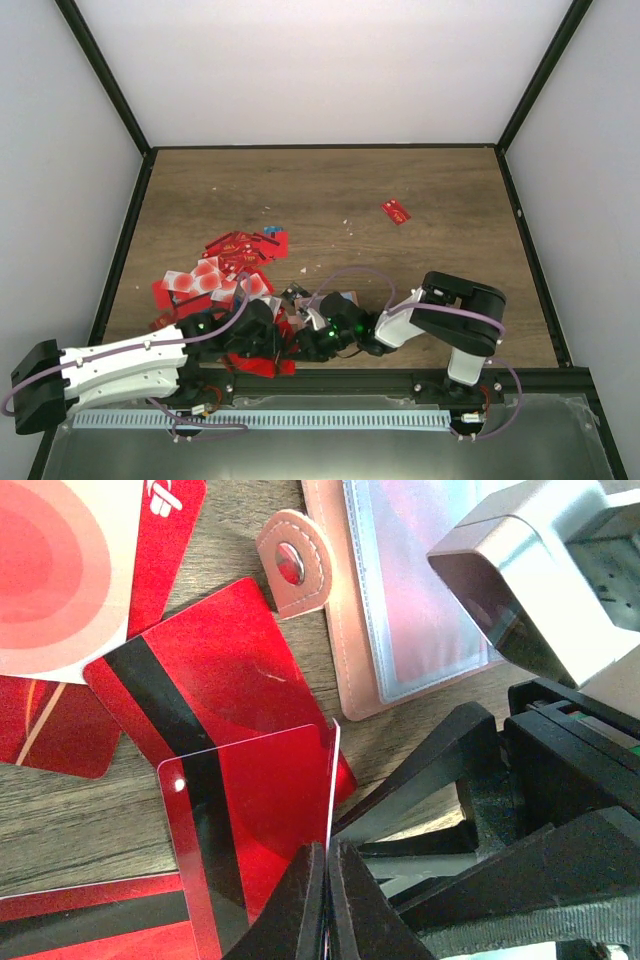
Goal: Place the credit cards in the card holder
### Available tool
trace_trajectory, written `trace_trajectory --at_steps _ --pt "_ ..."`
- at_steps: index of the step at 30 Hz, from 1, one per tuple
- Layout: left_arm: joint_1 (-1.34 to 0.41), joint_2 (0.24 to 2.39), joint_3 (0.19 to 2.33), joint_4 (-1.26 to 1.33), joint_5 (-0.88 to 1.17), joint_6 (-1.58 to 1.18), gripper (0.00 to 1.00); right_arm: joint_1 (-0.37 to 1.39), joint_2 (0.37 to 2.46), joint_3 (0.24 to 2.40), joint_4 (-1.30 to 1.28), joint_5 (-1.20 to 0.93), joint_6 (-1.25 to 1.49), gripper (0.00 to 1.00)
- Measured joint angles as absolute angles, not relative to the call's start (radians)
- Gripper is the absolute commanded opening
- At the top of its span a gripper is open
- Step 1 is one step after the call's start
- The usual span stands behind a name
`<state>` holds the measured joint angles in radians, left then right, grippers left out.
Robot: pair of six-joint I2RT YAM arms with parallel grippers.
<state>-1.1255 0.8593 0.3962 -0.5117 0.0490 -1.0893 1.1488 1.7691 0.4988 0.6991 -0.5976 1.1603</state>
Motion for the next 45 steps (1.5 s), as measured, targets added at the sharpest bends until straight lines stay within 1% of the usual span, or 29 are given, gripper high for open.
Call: trace_trajectory --at_steps 11,16,18,23,31,36,41,45 --pt "-1.126 0.86 0.397 -0.522 0.05 -1.089 0.04 1.147 1.657 0.505 0.56 -0.541 1.092 0.47" --pt "-1.127 0.849 0.414 -0.547 0.042 -1.087 0.04 1.132 1.555 0.505 0.456 -0.513 1.041 0.48" --pt "-1.127 0.843 0.432 -0.559 0.034 -1.086 0.04 1.116 1.483 0.505 0.396 -0.495 1.014 0.49" --pt "-1.127 0.822 0.493 -0.552 0.014 -1.085 0.04 1.028 1.315 0.506 0.247 -0.445 0.933 0.51" --pt "-1.126 0.854 0.508 -0.428 -0.02 -1.084 0.04 0.793 1.165 0.501 0.051 -0.405 0.802 0.52" --pt "-1.089 0.916 0.505 -0.298 -0.021 -1.066 0.04 0.714 1.15 0.488 0.003 -0.398 0.748 0.52" --pt "-1.022 0.995 0.464 -0.131 -0.001 -1.068 0.04 0.687 1.176 0.482 -0.011 -0.399 0.717 0.52" --pt "-1.003 1.055 0.452 -0.06 0.027 -1.071 0.04 0.669 1.215 0.475 -0.011 -0.4 0.701 0.52"
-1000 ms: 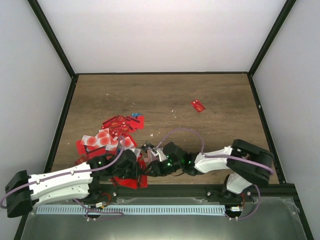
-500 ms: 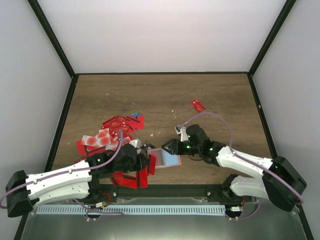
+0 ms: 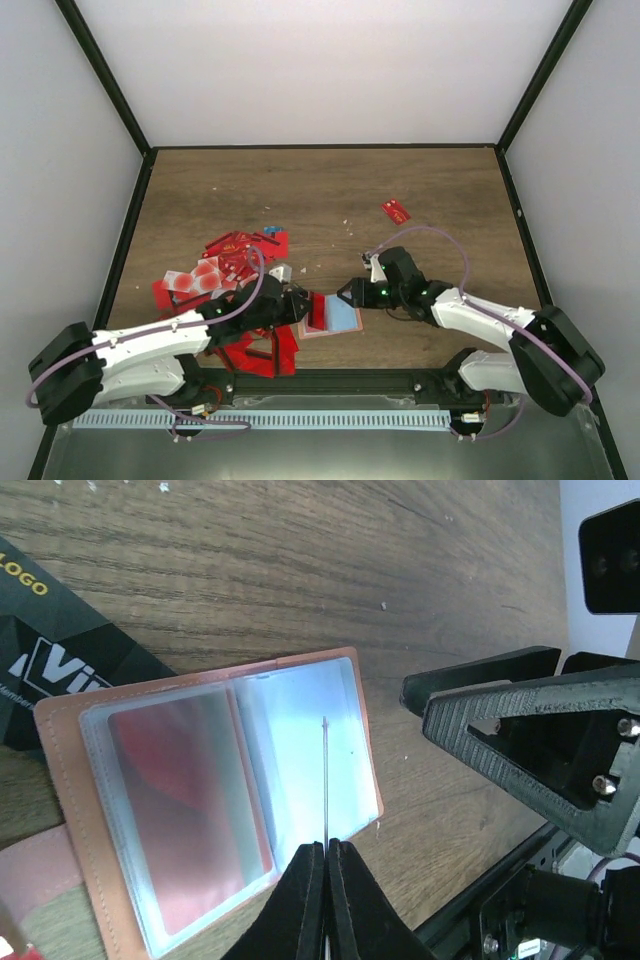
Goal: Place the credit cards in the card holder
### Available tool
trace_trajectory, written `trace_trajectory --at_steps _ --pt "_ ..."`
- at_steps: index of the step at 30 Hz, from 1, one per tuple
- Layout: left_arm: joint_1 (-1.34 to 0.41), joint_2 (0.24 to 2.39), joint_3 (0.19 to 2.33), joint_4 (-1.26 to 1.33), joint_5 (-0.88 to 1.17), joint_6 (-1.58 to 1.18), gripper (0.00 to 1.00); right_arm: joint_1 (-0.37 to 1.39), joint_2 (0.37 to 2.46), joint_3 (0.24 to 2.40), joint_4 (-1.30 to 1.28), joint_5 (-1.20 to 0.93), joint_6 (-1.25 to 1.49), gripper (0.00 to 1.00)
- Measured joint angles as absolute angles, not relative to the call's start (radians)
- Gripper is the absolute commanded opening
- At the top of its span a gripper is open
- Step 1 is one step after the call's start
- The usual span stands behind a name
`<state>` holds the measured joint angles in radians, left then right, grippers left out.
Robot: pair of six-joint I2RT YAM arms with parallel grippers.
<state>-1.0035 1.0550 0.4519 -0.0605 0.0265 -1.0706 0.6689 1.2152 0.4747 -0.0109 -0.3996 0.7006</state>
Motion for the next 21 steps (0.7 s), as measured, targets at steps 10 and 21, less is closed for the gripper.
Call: trace_trajectory --at_steps 10,21 --pt "-0.961 1.195 0.437 0.082 0.099 -1.074 0.04 0.644 1.258 0.441 0.019 -0.408 0.688 0.52" --pt "-0.949 1.271 0.437 0.098 0.123 -1.091 0.04 0.623 1.3 0.421 0.058 -0.425 0.681 0.51"
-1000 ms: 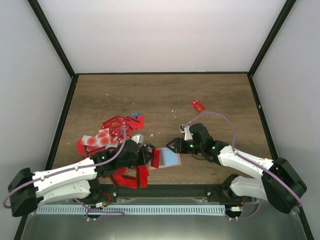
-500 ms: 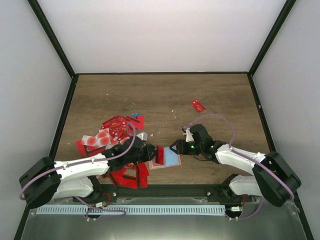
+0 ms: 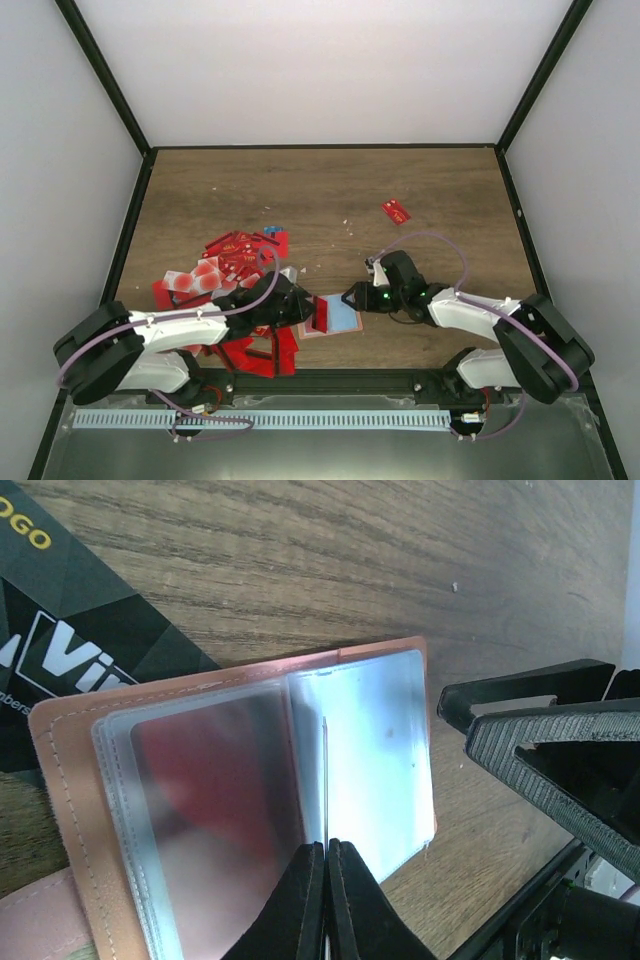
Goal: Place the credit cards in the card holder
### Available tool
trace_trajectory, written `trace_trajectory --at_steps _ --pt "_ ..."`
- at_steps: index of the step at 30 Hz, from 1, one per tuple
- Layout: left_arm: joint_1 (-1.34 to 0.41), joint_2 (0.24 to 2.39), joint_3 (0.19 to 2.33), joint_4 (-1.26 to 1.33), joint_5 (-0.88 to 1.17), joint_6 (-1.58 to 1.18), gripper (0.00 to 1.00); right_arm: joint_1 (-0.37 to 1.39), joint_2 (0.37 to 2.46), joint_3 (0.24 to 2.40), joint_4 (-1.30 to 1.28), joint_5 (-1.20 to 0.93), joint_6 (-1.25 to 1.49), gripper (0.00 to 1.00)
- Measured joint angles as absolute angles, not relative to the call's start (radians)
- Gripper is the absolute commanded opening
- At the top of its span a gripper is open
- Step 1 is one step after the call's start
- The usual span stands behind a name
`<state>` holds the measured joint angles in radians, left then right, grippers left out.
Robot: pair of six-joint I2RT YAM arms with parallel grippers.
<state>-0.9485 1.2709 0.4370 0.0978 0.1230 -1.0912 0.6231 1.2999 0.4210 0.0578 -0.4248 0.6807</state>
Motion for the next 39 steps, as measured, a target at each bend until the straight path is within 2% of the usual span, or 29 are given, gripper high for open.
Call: trace_trajectory --at_steps 21,39 --pt "-0.947 1.349 0.439 0.152 0.163 -1.094 0.04 0.618 1.348 0.39 0.128 -0.461 0.682 0.49" --pt "-0.94 1.428 0.48 0.191 0.16 -1.081 0.04 0.617 1.308 0.372 0.097 -0.471 0.681 0.49"
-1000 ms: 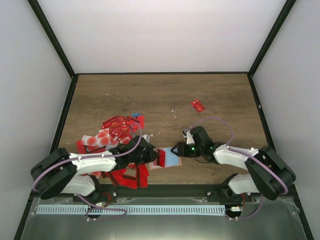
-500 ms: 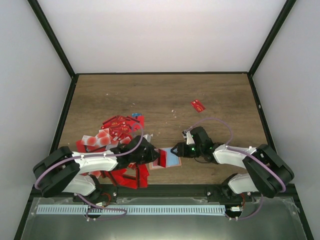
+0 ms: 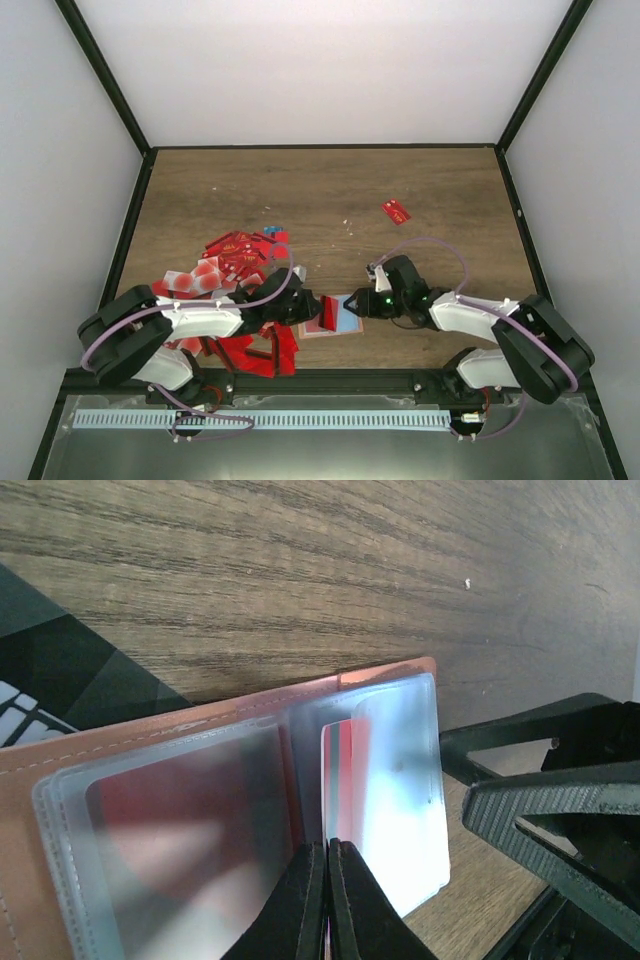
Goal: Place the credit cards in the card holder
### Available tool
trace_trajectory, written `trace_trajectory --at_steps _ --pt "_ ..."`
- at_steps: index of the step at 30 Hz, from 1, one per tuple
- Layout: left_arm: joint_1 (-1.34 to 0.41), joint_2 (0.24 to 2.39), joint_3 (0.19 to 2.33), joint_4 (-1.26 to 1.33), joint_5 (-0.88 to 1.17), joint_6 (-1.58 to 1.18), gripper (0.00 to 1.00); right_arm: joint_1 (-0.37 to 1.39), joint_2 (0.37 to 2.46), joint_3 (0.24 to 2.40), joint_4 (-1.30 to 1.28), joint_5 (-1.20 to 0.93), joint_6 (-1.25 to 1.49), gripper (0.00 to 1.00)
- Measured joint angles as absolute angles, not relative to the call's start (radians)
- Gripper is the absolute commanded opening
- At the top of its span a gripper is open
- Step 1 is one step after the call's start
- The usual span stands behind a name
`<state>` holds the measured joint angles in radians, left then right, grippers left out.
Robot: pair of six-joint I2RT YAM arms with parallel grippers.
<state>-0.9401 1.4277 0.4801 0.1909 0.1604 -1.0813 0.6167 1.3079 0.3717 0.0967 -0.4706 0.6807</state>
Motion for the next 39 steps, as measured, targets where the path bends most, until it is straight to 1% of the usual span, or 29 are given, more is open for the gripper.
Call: trace_trajectory --at_steps 9,39 --pt "-0.94 1.476 0.496 0.216 0.164 -1.073 0.04 0.617 1.275 0.372 0.044 -0.472 0.673 0.48" --pt "-0.952 1.555 0.505 0.302 0.204 -1.11 0.04 0.617 1.258 0.324 0.091 -0.524 0.724 0.47"
